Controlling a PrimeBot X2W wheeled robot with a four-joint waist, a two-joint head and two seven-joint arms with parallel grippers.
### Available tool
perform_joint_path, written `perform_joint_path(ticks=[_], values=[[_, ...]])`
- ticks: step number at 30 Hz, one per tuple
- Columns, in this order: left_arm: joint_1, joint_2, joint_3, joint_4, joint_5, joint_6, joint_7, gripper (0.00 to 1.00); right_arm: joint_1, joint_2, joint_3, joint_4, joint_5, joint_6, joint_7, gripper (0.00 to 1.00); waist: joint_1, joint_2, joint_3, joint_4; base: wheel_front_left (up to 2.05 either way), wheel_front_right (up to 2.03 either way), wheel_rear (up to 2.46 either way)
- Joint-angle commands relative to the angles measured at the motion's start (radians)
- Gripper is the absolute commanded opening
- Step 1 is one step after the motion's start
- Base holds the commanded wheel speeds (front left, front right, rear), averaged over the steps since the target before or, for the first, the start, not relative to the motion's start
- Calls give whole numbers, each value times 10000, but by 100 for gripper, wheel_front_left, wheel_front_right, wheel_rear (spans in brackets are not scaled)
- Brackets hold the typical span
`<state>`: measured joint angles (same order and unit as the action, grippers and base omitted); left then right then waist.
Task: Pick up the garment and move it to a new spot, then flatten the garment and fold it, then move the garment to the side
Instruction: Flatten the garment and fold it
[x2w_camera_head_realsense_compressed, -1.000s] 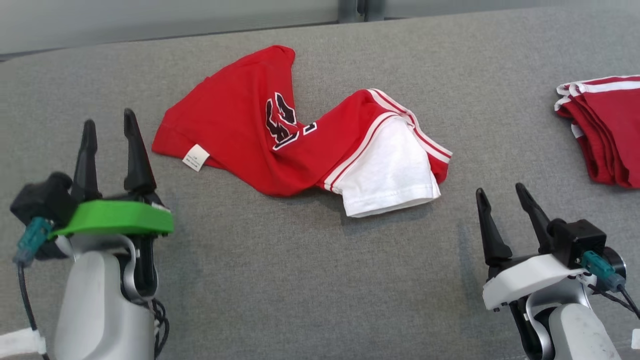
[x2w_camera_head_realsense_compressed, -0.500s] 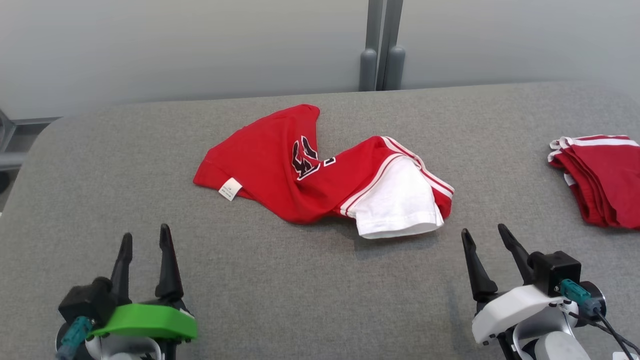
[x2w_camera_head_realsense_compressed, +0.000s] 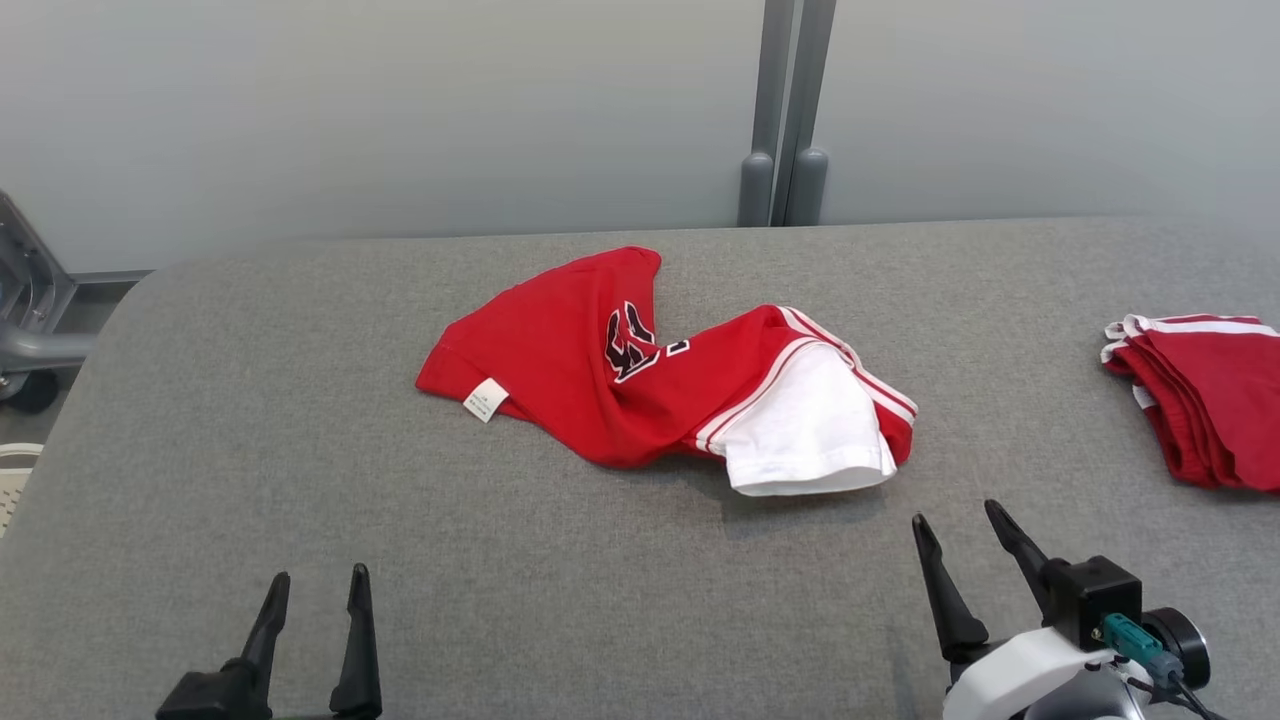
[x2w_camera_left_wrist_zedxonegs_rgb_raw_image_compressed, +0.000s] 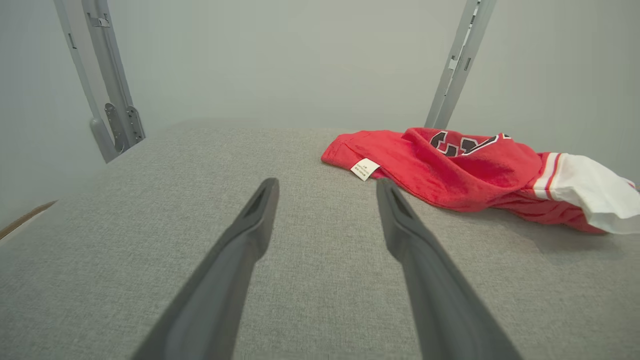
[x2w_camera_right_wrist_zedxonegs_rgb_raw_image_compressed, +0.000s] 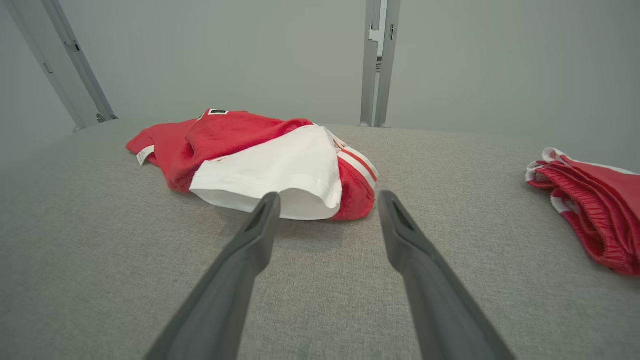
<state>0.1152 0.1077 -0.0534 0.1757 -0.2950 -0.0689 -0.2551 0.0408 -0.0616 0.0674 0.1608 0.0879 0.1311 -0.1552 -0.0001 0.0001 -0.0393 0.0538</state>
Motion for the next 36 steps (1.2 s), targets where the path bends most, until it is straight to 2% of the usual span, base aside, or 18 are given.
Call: perform_joint_path(ticks=[1, 3, 8, 30, 33, 36], values=[[211, 134, -89, -78, 123, -33, 18, 100, 191, -65, 0, -57, -135, -8, -59, 100, 1, -1, -19, -17, 0, 0, 0], [349, 403, -327, -111, 340, -185, -5, 100, 318, -88, -41, -78, -188, -8, -7, 100, 1, -1, -16, -18, 0, 0, 0], [542, 569, -531, 40, 288, -289, 5, 100, 516, -56, -277, -105, -297, -8, 121, 100, 1, -1, 49, -10, 0, 0, 0], [141, 735, -670, 294, 71, -245, 46, 100, 276, 83, -291, -123, -202, -8, 177, 100, 1, -1, 203, -6, 0, 0, 0], [54, 747, -683, 286, 7, -252, 149, 100, 233, 90, -271, -107, 0, -8, 383, 100, 1, -1, 218, -7, 0, 0, 0], [-251, 833, -767, 269, -63, -332, 388, 100, 32, 98, -115, -209, 413, -8, 1152, 100, 1, -1, 285, -27, 0, 0, 0]])
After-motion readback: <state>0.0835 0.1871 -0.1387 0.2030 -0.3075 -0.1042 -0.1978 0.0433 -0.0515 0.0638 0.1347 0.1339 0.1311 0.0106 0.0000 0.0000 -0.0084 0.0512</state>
